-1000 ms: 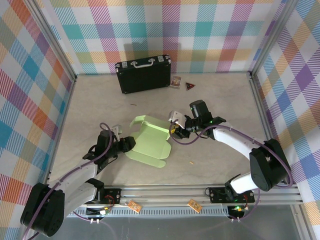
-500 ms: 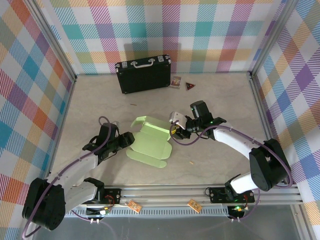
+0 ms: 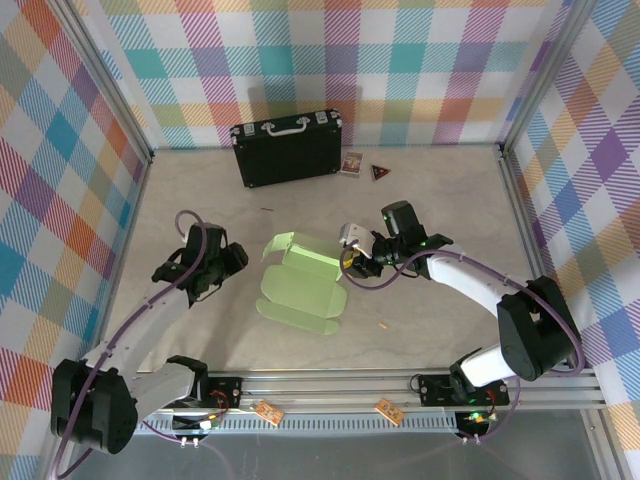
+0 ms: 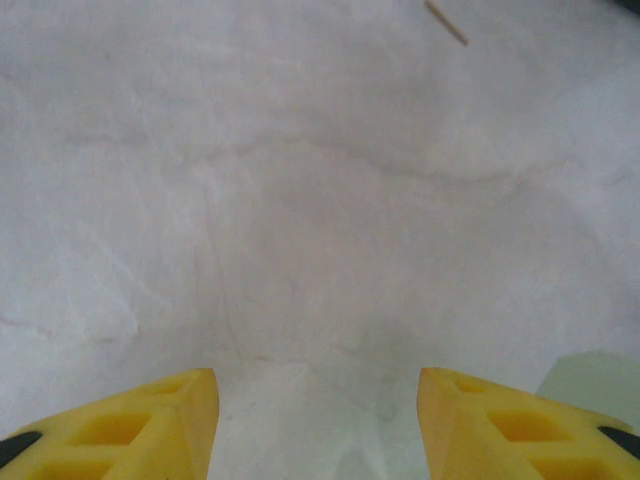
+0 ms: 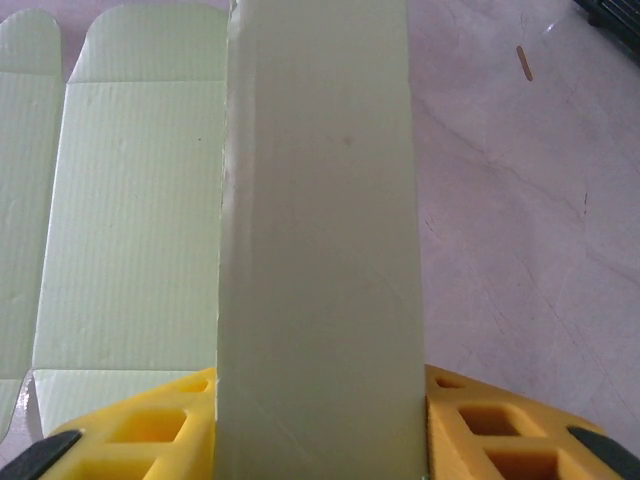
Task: Fold the paper box
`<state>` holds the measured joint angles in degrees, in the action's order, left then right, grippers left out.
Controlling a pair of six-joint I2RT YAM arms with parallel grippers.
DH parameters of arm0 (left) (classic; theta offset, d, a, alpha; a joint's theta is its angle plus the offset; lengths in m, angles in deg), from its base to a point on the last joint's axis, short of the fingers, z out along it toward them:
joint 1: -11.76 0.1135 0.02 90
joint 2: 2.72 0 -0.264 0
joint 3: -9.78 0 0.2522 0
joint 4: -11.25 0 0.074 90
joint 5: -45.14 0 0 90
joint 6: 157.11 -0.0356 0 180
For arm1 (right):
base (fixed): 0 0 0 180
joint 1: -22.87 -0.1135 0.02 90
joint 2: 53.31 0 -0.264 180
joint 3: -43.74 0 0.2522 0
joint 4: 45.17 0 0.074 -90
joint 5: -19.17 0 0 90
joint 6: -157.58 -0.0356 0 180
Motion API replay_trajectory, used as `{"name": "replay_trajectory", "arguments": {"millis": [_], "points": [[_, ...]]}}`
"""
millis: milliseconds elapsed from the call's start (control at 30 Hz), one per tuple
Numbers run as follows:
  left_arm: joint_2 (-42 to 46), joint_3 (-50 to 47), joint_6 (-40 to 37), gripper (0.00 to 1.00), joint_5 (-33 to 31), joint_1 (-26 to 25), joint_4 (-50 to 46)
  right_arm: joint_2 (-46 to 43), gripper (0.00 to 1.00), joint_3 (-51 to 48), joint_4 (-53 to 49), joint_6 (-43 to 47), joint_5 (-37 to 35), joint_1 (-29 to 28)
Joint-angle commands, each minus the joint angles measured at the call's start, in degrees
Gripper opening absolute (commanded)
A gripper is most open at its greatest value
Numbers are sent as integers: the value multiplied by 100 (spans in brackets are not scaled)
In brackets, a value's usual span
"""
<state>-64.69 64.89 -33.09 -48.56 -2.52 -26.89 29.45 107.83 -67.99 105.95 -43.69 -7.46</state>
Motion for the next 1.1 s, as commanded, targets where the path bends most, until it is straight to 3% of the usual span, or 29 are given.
{"name": "replay_trajectory", "arguments": {"millis": [0,100,233,300,433,767,1067], "points": [[-464,286,-346,54,725,218,725,22,42,-93,10,132,281,26],[-1020,502,-326,51,1614,242,1404,-6,42,-136,10,184,344,27],[-1710,755,-314,31,2578,242,1451,45,42,-121,16,198,345,27],[-1761,670,-267,22,2796,242,1520,90,42,-98,13,197,347,27],[-1506,479,-229,13,3086,239,1593,148,42,-102,36,193,328,27],[-1500,258,82,9,3930,220,1756,244,42,-94,85,157,275,27],[-1456,200,-9,10,4195,126,1611,362,42,-49,123,105,262,27]]}}
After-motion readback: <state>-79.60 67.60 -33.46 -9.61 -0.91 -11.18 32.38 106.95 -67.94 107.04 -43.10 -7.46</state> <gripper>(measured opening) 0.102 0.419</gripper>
